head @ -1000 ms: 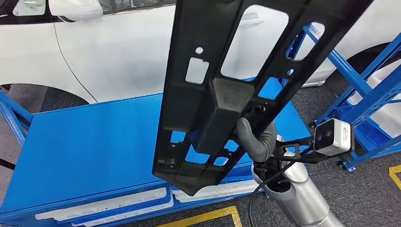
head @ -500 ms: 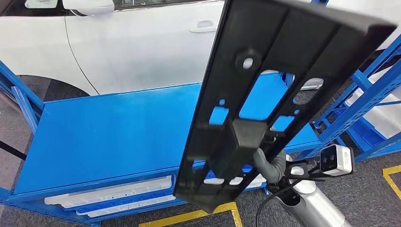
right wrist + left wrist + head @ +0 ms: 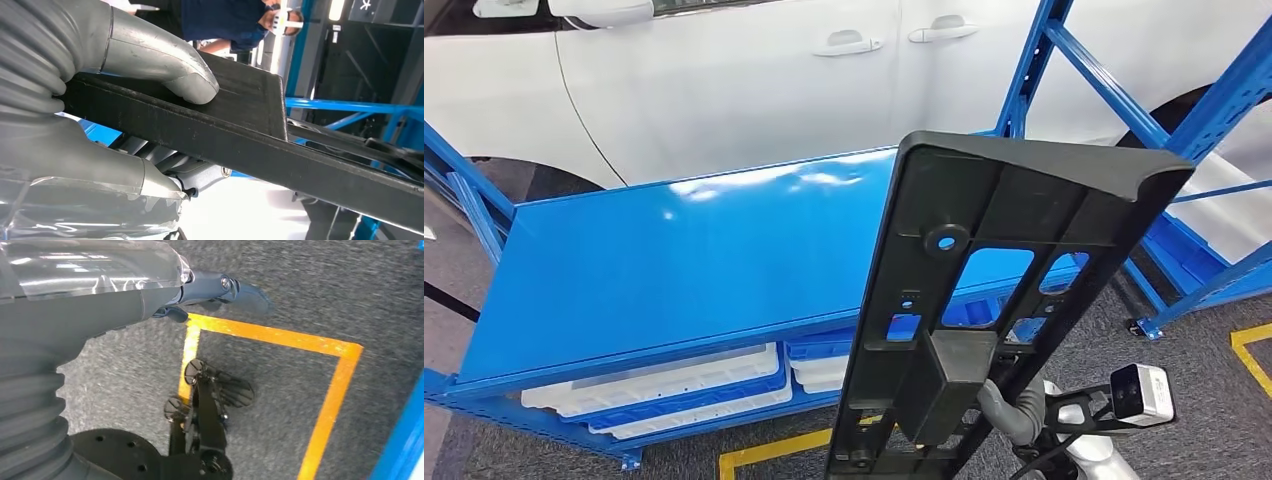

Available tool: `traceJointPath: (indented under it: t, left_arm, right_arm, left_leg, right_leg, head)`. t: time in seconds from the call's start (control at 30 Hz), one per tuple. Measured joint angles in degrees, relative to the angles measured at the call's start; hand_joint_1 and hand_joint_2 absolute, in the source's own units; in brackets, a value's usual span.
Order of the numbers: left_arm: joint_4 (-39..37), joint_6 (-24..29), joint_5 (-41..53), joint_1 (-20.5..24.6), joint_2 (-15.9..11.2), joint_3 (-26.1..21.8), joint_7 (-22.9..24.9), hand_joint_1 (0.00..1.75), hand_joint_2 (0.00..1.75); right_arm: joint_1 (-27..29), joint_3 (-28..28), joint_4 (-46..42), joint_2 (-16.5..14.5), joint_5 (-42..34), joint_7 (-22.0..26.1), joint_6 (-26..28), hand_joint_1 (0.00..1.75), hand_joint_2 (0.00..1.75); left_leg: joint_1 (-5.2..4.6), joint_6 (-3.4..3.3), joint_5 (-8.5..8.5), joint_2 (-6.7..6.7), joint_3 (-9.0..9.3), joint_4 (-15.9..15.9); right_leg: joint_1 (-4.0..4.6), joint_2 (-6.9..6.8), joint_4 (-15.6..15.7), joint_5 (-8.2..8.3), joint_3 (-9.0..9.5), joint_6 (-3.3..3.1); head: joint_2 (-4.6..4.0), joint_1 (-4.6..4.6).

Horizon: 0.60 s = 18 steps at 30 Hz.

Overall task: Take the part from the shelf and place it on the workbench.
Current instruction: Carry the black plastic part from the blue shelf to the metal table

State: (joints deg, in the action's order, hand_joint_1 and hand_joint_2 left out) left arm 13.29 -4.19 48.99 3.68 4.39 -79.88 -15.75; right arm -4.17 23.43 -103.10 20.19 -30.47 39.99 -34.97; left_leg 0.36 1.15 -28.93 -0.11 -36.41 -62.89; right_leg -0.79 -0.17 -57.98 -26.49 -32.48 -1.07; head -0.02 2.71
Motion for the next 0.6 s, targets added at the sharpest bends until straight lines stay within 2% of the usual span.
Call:
traceJointPath:
  t: [0.07,0.1,0.13,0.17,0.2,0.23,0.27,0.3,0.33,0.4,0.43,0.47,0.5,0.57,0.6]
  left_arm:
    - [0.0,0.18,0.41,-0.01,-0.01,0.0,0.62,0.0,1.75]
    - [0.0,0.36,0.66,0.0,-0.01,0.01,0.98,0.0,1.75]
    - [0.0,0.56,0.92,0.0,0.0,0.01,1.28,0.0,1.75]
    - [0.0,0.74,1.14,-0.01,0.02,0.01,1.48,0.0,1.75]
    - [0.0,0.9,1.33,0.01,0.03,0.01,1.61,0.0,1.75]
    - [0.01,1.02,1.5,0.07,0.03,0.01,1.67,0.0,1.75]
    - [0.01,1.1,1.66,0.16,0.01,0.01,1.67,0.0,1.75]
    - [0.02,1.16,1.79,0.24,0.01,0.02,1.66,0.0,1.75]
    - [0.02,1.21,1.87,0.29,0.0,0.02,1.66,0.0,1.75]
    - [0.02,1.26,1.94,0.21,0.03,0.03,1.66,0.0,1.75]
    - [0.02,1.28,1.94,0.19,0.04,0.03,1.67,0.0,1.75]
    - [0.02,1.3,1.94,0.19,0.05,0.03,1.66,0.0,1.75]
    - [0.02,1.32,1.93,0.2,0.07,0.03,1.66,0.0,1.75]
    - [0.02,1.41,1.92,0.22,0.07,0.03,1.64,0.0,1.75]
    - [0.02,1.49,1.92,0.2,0.07,0.03,1.64,0.0,1.75]
  right_arm:
    - [0.52,-0.29,-0.06,-0.11,-0.16,0.01,0.0,1.75,1.75]
    - [0.84,-0.4,-0.08,-0.21,-0.21,0.01,0.01,1.75,1.75]
    - [1.16,-0.54,-0.08,-0.39,-0.1,0.01,0.05,1.75,1.75]
    - [1.5,-0.74,-0.1,-0.66,0.25,0.01,0.16,1.75,1.75]
    - [1.85,-1.09,-0.15,-1.0,0.95,0.01,0.3,1.75,1.75]
    - [2.22,-1.6,-0.25,-1.38,1.94,0.01,0.39,1.75,1.75]
    - [2.63,-2.24,-0.4,-1.74,2.97,0.0,0.34,1.75,1.75]
    - [3.05,-3.02,-0.58,-2.03,3.89,0.0,0.14,1.75,1.75]
    - [3.43,-3.83,-0.77,-2.25,4.5,0.01,-0.12,1.75,1.75]
    - [4.01,-5.21,-1.07,-2.48,4.96,0.01,-0.47,1.75,1.75]
    - [4.24,-5.72,-1.16,-2.56,5.03,0.02,-0.56,1.75,1.75]
    - [4.44,-6.13,-1.25,-2.61,5.16,0.01,-0.71,1.75,1.75]
    - [4.63,-6.48,-1.28,-2.66,5.38,0.01,-0.95,1.75,1.75]
    - [5.05,-7.12,-1.34,-2.84,6.05,0.01,-1.64,1.75,1.75]
    - [5.26,-7.41,-1.34,-2.97,6.39,0.01,-1.98,1.75,1.75]
  left_leg:
    - [0.1,0.28,-5.09,0.01,-1.99,-7.15]
    - [0.1,0.37,-6.28,0.01,-2.43,-10.11]
    - [0.1,0.36,-6.09,0.01,-2.02,-11.34]
    - [0.09,0.28,-4.88,0.01,-0.64,-10.55]
    - [0.08,0.06,-3.19,0.01,1.84,-7.65]
    - [0.01,-0.28,-2.21,0.01,4.87,-3.41]
    - [-0.13,-0.62,-1.89,0.0,7.71,0.89]
    - [-0.31,-0.95,-1.91,-0.02,9.67,4.07]
    - [-0.54,-1.24,-2.24,-0.05,10.59,5.85]
    - [-0.62,-1.78,-1.4,-0.04,10.37,6.55]
    - [-0.53,-2.12,-0.78,0.02,10.07,6.83]
    - [-0.36,-2.48,0.0,0.07,9.51,7.08]
    - [-0.2,-2.78,0.82,0.1,8.82,7.27]
    - [-0.25,-3.09,2.2,-0.05,7.1,7.23]
    - [-0.26,-3.06,2.87,-0.22,6.2,7.14]
  right_leg:
    - [0.19,-0.06,-0.09,0.97,-1.31,-0.32]
    - [0.3,-0.08,-0.16,1.47,-2.01,-0.35]
    - [0.39,-0.08,-0.28,1.96,-2.72,-0.35]
    - [0.46,-0.07,-0.42,2.42,-3.44,-0.3]
    - [0.52,-0.06,-0.58,2.87,-4.12,-0.23]
    - [0.57,-0.04,-0.73,3.32,-4.66,-0.11]
    - [0.62,-0.05,-0.84,3.75,-5.05,0.11]
    - [0.62,-0.09,-0.83,4.2,-5.2,0.4]
    - [0.56,-0.16,-0.75,4.68,-5.23,0.74]
    - [0.45,-0.22,-0.3,5.7,-5.2,1.48]
    - [0.41,-0.13,-0.34,5.55,-5.41,1.8]
    - [0.4,-0.03,-1.18,4.22,-5.85,2.06]
    - [0.34,0.06,-3.1,1.83,-6.55,2.3]
    - [0.11,0.13,-9.9,-4.43,-8.22,2.69]
    - [0.02,0.12,-13.33,-6.3,-8.7,2.89]
  head:
    - [0.0,0.0]
    - [0.0,0.0]
    - [0.0,0.0]
    - [0.0,0.0]
    - [0.0,0.0]
    - [0.0,0.0]
    - [0.0,-0.01]
    - [0.0,-0.01]
    - [0.0,-0.01]
    - [0.0,-0.01]
    - [0.0,-0.01]
    - [0.0,-0.01]
    - [0.0,-0.01]
    - [0.0,-0.01]
    - [0.0,-0.01]
